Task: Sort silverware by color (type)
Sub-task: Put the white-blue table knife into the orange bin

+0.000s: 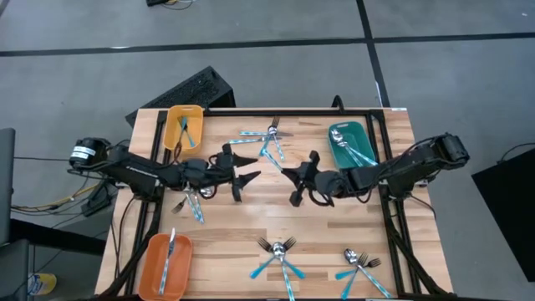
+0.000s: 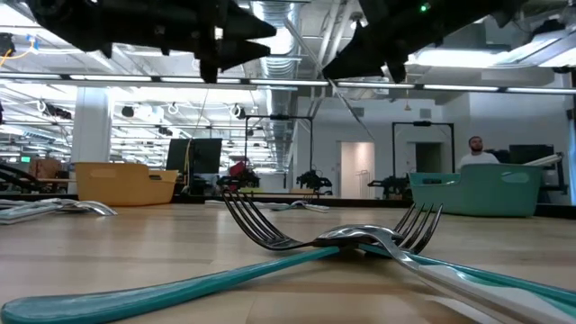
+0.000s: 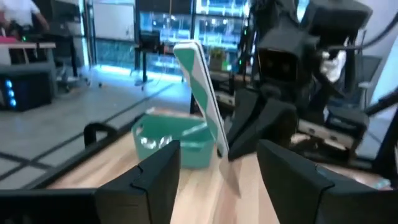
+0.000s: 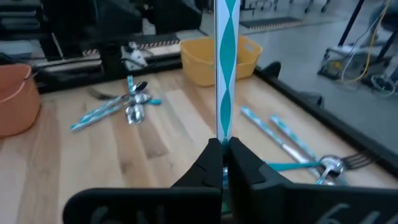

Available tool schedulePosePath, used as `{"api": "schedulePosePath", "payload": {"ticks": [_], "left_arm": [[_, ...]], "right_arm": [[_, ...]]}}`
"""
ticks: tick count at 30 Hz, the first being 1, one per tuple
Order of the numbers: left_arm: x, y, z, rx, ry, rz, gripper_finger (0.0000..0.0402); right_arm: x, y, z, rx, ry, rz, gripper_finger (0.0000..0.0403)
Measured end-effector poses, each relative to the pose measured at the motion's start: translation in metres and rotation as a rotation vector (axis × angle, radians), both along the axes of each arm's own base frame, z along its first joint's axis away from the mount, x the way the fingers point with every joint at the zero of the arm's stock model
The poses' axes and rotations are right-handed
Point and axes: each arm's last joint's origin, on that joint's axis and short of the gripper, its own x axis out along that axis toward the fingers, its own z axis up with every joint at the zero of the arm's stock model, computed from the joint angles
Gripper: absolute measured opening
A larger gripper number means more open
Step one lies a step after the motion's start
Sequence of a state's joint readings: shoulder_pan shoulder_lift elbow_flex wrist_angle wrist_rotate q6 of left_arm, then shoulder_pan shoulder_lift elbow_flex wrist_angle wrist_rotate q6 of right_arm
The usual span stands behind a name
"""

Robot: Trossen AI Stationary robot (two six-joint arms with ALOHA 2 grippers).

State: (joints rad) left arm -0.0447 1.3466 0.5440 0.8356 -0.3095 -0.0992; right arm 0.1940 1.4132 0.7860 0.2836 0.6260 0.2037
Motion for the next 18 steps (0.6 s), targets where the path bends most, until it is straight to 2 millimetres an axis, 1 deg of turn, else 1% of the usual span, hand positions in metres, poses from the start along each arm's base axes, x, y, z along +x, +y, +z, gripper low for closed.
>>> {"api": "schedulePosePath", "payload": {"ticks": [2,4,7,12,15,18], "left_arm": [[0.006,0.005,-0.001,0.003,0.004,-0.025,0.0212],[0.017,0.010,0.000,0.003,0.006,-0.044,0.0219],[0.029,0.015,0.000,0.009,0.018,-0.033,0.0221],[0.040,0.014,0.012,0.078,-0.031,-0.072,0.0217],[0.042,0.015,0.017,0.092,-0.036,-0.070,0.0200],[0.042,0.018,0.018,0.092,-0.037,-0.030,0.0158]], "right_arm": [[0.001,-0.002,0.002,-0.030,-0.002,0.002,0.0017],[0.001,-0.004,0.003,-0.064,0.003,0.006,0.0017],[0.002,-0.004,0.004,-0.095,0.006,0.032,0.0017],[0.002,-0.004,0.003,-0.111,0.024,0.041,0.0017],[0.002,-0.005,0.003,-0.146,0.038,0.049,0.0017],[0.003,-0.005,0.005,-0.168,0.037,0.057,0.0017]]}}
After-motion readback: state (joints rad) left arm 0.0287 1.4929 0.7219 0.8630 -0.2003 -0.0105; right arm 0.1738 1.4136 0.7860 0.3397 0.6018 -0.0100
